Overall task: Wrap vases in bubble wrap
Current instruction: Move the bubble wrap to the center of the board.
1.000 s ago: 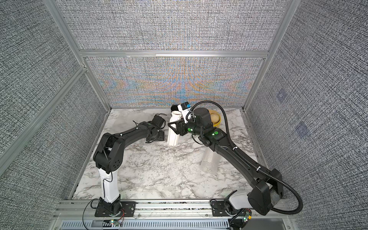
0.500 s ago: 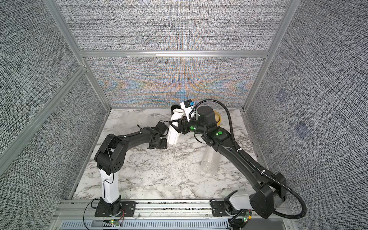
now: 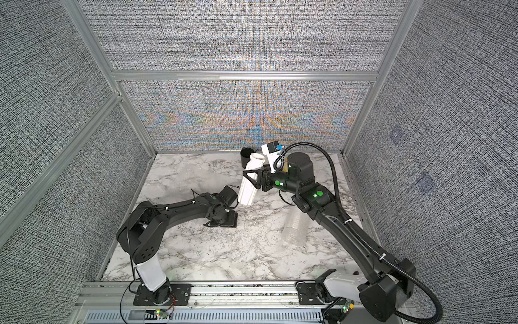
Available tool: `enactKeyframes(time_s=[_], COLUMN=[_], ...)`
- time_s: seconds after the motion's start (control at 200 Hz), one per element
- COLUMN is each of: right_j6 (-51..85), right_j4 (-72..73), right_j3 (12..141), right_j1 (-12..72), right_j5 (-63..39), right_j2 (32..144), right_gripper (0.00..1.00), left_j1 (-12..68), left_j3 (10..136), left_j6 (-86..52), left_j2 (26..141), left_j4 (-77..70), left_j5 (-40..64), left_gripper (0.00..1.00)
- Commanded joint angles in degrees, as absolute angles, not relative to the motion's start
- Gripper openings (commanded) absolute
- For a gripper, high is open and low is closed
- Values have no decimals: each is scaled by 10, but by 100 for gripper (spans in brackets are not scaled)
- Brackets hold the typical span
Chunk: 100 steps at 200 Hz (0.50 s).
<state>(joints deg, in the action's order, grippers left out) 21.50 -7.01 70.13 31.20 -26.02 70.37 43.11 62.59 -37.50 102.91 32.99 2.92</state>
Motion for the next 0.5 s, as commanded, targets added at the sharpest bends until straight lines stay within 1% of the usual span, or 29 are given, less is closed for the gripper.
enactKeyframes(time_s=[0.0, 0.16, 0.24, 0.38, 0.495], right_j6=[227, 220, 222, 211, 211], right_j4=[-34, -72, -81, -125, -166], right_j3=[698, 715, 706, 696, 688], right_j1=[311, 310, 310, 307, 299], right_j5=[-263, -262, -254, -213, -184], right_j2=[689, 675, 652, 618, 598], right_gripper=[2, 0, 0, 0, 0], left_j1=[466, 520, 539, 570, 579], left_j3=[612, 607, 606, 613, 635], left_j6=[-414, -449, -473, -509, -513], left_j2=[1015, 1012, 1004, 1005, 1019], left_j4=[331, 318, 306, 249, 241], left_j5=[75, 96, 107, 136, 129], left_gripper=[73, 73, 73, 73, 73])
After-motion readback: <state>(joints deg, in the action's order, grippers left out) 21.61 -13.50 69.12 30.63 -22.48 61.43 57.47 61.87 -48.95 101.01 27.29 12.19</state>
